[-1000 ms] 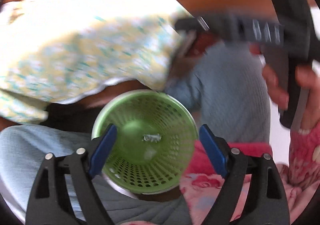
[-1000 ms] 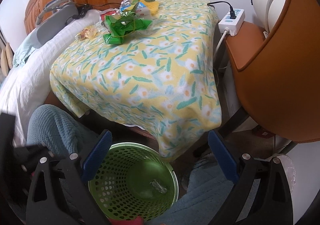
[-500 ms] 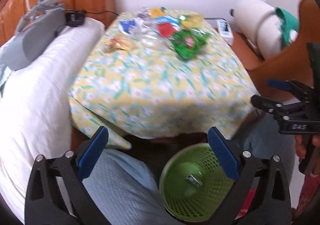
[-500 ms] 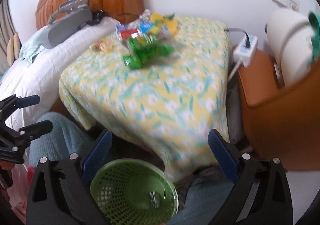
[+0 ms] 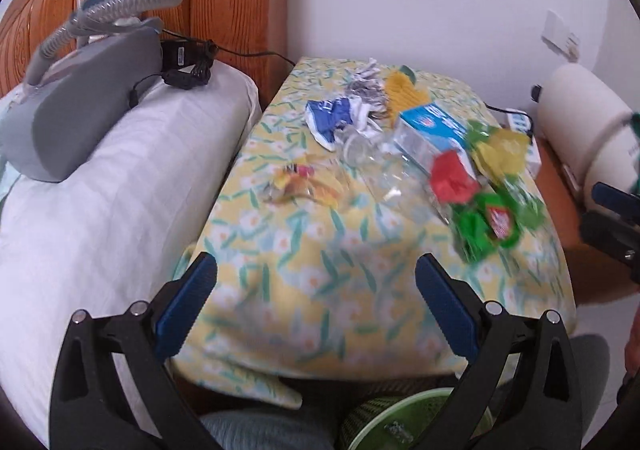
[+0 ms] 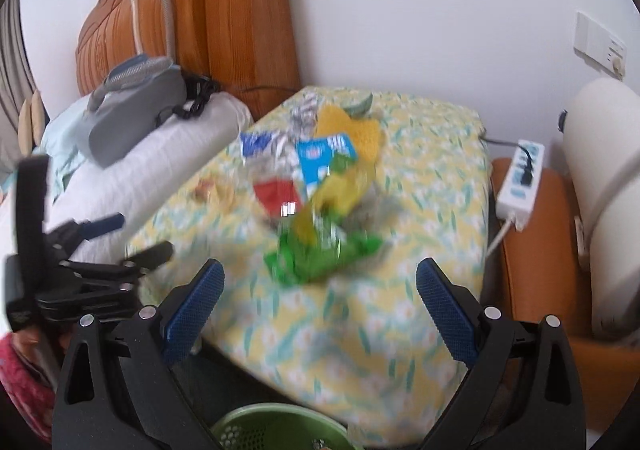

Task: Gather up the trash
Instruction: 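Reach the left tool to the yellow snack wrapper and grasp it, then grasp the yellow foam fruit net with the right tool and lift it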

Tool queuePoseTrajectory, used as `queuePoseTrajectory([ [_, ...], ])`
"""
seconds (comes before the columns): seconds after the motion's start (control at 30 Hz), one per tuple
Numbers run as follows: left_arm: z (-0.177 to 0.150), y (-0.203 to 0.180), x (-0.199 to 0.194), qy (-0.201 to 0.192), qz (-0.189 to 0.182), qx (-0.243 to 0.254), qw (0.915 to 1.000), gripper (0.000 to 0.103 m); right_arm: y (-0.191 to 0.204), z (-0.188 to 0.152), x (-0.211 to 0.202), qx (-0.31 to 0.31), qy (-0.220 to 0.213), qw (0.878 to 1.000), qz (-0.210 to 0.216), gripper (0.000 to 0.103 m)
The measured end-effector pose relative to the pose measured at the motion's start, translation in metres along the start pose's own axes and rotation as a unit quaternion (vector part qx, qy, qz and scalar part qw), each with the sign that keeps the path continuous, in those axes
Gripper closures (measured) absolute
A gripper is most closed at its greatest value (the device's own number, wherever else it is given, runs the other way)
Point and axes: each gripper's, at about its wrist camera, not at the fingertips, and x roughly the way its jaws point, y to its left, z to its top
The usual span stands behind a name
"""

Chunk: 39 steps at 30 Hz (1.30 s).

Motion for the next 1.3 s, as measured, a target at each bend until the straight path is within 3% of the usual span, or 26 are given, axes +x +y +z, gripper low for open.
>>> queuePoseTrajectory([
  [0.27, 0.032, 0.009, 0.062, 0.015, 0.001, -0.018, 0.9997, 0.011, -0.011, 0.064, 0.039, 0.008, 0.000, 1.000, 0.006, 0.007],
  [0.63, 0.046, 0.012, 0.090, 0.020, -0.014, -0.009, 0.9997, 0.042, -0.022, 0.112, 0.087, -0.005, 0.024, 1.000, 0.010, 0.007],
  [0.87, 0.046, 0.011, 0.086, 0.021, -0.022, -0.010, 0.9995, 0.056, -0.046, 0.147, 0.141, 0.027, 0.082, 0.996, 0.007, 0.007],
  [1.07, 0.047, 0.014, 0.078, 0.018, -0.023, -0.011, 0.9995, 0.058, -0.035, 0.164, 0.189, -0.008, 0.146, 0.989, 0.004, 0.007],
  [1.1, 0.047, 0.014, 0.077, 0.017, -0.022, -0.011, 0.9996, 0.058, -0.033, 0.165, 0.194, -0.013, 0.157, 0.988, 0.002, 0.009],
  [1.23, 0.045, 0.016, 0.070, 0.012, -0.020, -0.009, 0.9997, 0.058, -0.023, 0.165, 0.214, -0.025, 0.193, 0.981, 0.003, 0.037],
  [1.3, 0.044, 0.018, 0.068, 0.011, -0.021, -0.012, 0.9997, 0.058, -0.021, 0.165, 0.222, -0.020, 0.202, 0.979, -0.004, 0.045],
])
